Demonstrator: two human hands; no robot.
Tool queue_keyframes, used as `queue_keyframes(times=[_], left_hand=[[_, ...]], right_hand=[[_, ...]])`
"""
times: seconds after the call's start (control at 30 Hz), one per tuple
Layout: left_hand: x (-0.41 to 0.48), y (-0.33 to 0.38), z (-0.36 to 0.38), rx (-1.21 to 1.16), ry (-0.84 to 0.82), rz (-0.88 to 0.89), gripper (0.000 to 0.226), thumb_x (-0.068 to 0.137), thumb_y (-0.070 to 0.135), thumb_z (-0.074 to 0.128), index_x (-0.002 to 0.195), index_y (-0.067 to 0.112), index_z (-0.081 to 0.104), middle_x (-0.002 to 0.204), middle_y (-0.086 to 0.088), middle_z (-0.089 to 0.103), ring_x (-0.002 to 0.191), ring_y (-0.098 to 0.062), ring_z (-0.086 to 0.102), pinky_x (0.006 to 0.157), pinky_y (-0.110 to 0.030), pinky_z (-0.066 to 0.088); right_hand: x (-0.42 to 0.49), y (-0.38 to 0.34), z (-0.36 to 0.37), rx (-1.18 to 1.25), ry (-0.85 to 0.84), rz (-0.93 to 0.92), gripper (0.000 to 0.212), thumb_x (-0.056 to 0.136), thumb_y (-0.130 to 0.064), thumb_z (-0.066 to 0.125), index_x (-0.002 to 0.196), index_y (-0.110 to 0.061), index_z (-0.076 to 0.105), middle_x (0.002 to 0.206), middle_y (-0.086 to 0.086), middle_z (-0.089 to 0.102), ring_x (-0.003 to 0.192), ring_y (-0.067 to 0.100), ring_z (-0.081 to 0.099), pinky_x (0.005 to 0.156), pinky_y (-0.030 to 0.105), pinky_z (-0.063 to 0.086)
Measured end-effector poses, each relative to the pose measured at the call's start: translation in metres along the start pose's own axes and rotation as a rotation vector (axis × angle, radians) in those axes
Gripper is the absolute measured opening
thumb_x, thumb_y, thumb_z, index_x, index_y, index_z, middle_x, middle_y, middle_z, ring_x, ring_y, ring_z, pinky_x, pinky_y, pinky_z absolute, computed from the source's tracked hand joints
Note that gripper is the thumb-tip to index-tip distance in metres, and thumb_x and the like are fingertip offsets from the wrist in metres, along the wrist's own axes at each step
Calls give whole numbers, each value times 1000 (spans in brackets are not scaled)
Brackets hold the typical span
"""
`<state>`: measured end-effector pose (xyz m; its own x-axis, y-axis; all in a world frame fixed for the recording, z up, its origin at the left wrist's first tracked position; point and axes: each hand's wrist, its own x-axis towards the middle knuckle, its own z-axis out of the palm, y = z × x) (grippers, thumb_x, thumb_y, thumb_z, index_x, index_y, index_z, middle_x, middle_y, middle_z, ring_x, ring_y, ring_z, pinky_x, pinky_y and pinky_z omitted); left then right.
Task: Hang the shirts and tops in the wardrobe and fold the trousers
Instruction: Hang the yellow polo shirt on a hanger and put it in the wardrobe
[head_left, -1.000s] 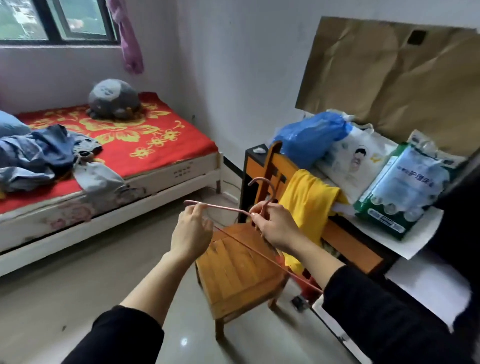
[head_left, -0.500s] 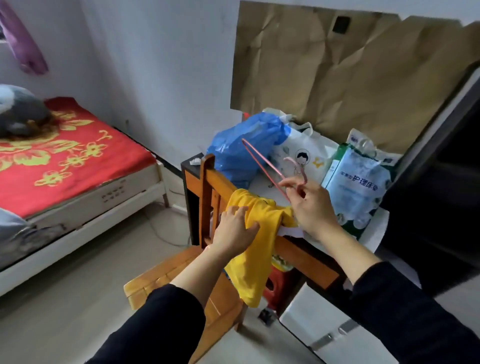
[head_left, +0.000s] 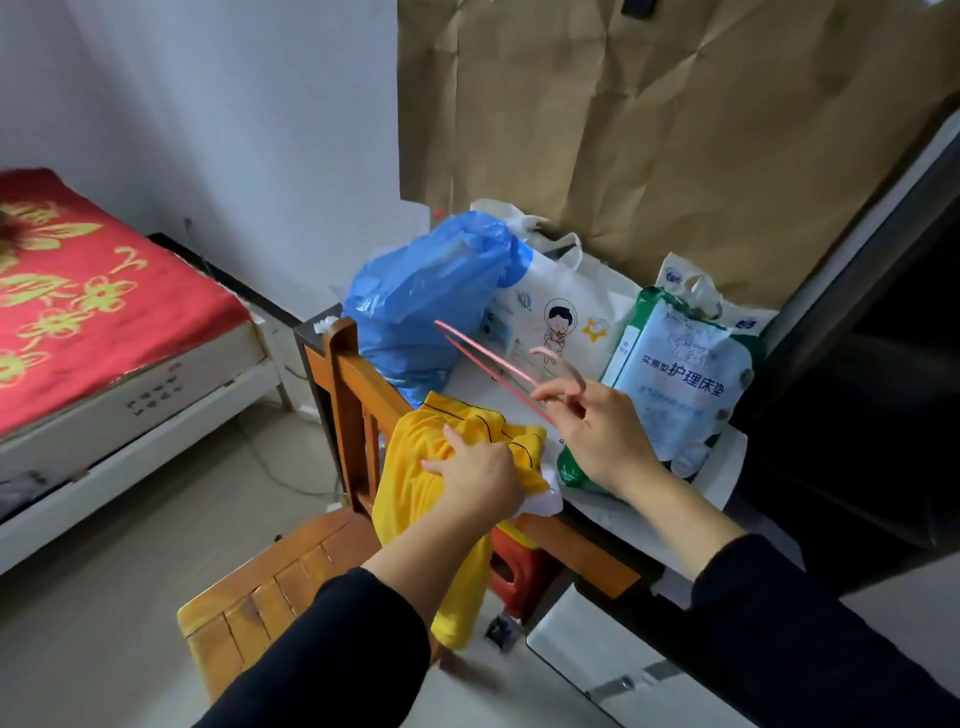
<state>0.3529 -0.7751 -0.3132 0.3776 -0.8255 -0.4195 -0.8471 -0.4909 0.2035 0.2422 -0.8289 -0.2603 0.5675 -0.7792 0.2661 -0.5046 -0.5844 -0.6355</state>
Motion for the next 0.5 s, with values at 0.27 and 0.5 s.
queue_keyframes(times=[0.27, 0.5], left_hand=[[-16, -49, -23, -977, 323, 81, 14, 89, 13, 53, 89, 6, 64, 86, -13, 66, 85, -24, 61, 81, -42, 50], [-77, -110, -88, -1591, 194, 227, 26, 91, 17, 51, 113, 12, 63, 104, -6, 71, 94, -22, 67, 78, -32, 55]], right_hand=[[17, 4, -22, 96, -61, -28, 17, 90, -10, 59, 92, -19, 74, 57, -17, 53, 58, 0, 49, 58, 13, 37], [38, -38, -9, 197, -510, -103, 68, 70, -43, 79, 132, -32, 51, 103, -13, 60, 92, 6, 57, 75, 21, 47]])
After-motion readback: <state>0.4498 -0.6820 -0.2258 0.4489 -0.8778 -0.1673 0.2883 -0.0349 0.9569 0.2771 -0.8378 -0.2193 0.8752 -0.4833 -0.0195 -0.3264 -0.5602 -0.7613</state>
